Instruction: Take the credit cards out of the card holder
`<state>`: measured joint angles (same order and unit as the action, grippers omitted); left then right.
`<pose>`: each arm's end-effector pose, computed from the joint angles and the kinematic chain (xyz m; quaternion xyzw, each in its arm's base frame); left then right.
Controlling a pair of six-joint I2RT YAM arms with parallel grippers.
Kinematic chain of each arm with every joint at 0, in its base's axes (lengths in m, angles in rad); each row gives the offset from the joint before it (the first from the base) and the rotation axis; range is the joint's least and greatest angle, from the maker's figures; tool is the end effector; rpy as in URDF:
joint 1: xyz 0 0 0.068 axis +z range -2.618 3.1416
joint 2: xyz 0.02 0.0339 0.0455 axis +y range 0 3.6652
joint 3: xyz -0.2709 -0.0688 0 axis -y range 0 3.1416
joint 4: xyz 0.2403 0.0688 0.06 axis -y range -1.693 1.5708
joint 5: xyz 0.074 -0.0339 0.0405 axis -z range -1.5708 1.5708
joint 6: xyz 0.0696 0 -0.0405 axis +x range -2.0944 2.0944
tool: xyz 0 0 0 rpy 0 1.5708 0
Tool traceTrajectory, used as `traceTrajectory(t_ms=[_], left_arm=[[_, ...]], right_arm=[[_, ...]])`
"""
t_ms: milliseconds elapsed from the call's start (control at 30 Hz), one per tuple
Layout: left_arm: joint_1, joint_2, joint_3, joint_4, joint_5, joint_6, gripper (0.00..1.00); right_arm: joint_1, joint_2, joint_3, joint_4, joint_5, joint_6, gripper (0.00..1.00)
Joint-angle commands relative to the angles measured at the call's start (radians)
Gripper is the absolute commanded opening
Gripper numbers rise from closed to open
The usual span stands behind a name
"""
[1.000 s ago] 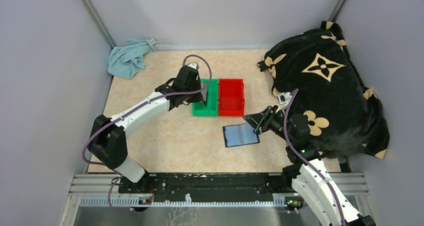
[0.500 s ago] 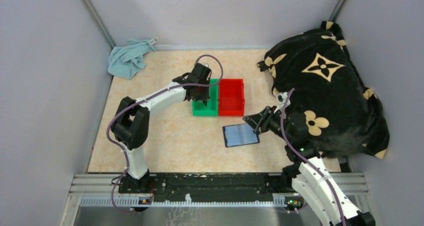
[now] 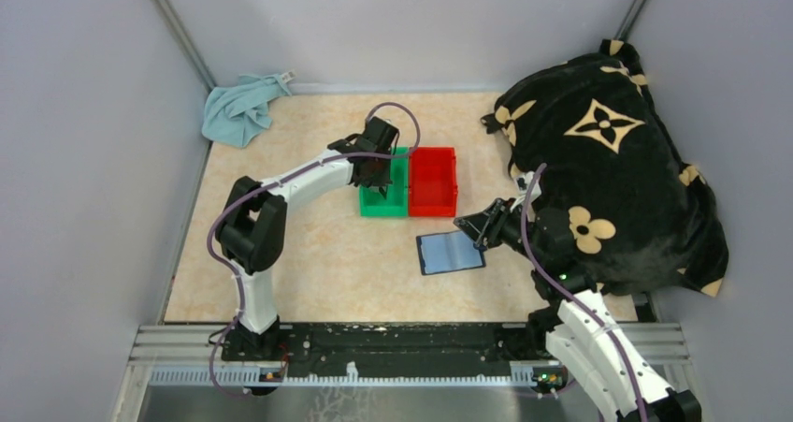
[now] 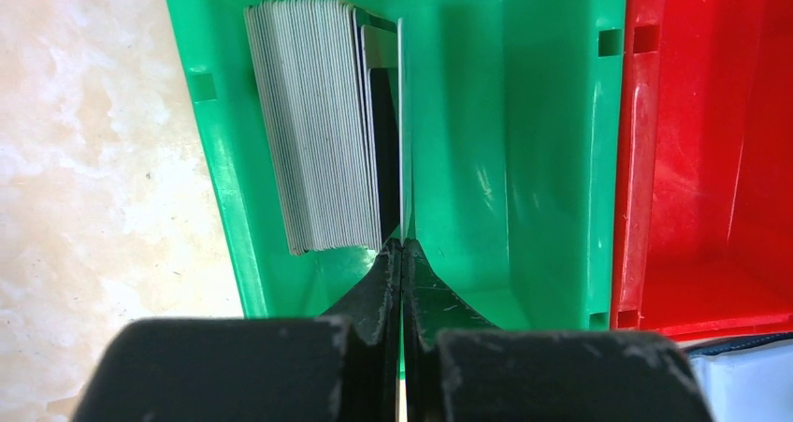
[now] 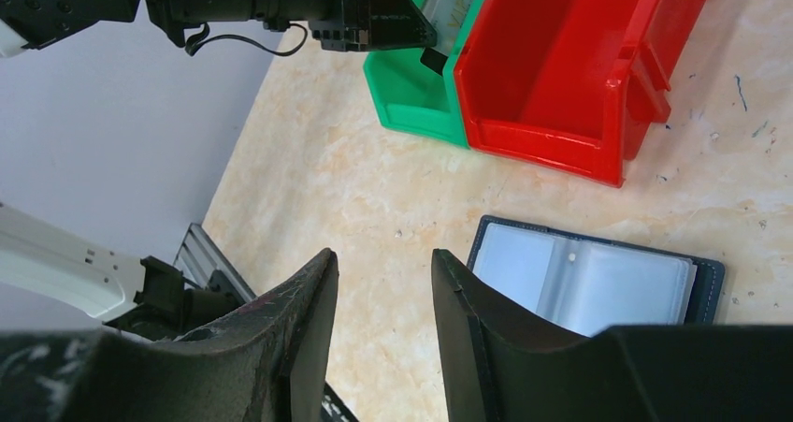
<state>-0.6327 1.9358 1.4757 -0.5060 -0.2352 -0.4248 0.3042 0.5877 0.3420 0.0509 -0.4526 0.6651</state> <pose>0.3638 -0.2466 0.1971 0.0636 0.9466 -0.0525 0.3118 0.1590 0.0818 0.2370 -0.0051 0.7662 0.4417 0.4668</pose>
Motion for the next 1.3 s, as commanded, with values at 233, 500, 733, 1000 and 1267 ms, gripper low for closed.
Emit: traceTrajectory(t_ms=[233,500,733,1000,1267], left_arm=[[0.003,0.03,0.045,-0.042,-0.051,0.007,0.0],[0.004,0.033,0.052,-0.044,-0.048,0.003,0.0],[0.004,0.035,0.054,-0.045,-0.033,0.001,0.01],[0.004,0.039,0.057,-0.043,-0.018,0.004,0.01],[0.003,0.056,0.063,-0.048,0.01,0.011,0.0]], right_arm=[[-0.005,-0.005,0.034,0.035,0.006,-0.018,0.42],[-0.005,-0.001,0.033,0.035,0.007,-0.022,0.42],[-0.006,0.0,0.031,0.033,0.008,-0.024,0.42],[-0.005,-0.006,0.029,0.028,0.009,-0.024,0.42],[-0.005,-0.015,0.024,0.017,0.012,-0.025,0.42]])
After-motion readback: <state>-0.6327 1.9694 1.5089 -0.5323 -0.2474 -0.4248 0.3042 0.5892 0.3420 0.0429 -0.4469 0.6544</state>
